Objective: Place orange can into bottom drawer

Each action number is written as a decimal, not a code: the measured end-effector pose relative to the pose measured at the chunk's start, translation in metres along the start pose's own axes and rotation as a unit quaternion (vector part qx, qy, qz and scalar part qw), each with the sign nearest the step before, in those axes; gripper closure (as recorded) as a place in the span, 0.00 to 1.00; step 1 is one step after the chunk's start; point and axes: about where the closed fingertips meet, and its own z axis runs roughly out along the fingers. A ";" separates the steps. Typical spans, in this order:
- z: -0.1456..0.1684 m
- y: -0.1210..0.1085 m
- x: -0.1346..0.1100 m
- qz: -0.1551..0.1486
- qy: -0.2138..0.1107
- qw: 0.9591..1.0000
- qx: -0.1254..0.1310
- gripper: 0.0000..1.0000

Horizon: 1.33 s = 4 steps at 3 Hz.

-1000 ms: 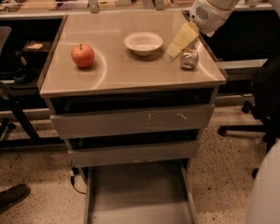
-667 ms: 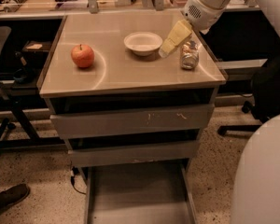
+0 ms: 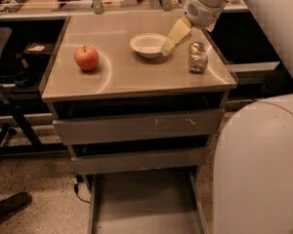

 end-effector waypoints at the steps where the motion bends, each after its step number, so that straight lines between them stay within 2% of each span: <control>1: 0.005 -0.002 -0.001 0.003 -0.002 1.000 -0.005 0.00; 2: 0.030 -0.020 0.001 0.031 0.021 0.999 0.001 0.00; 4: 0.067 -0.056 0.003 0.055 0.044 0.997 0.026 0.00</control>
Offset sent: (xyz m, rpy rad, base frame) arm 0.0542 -0.0341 -0.0489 -0.0366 0.1056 -0.1505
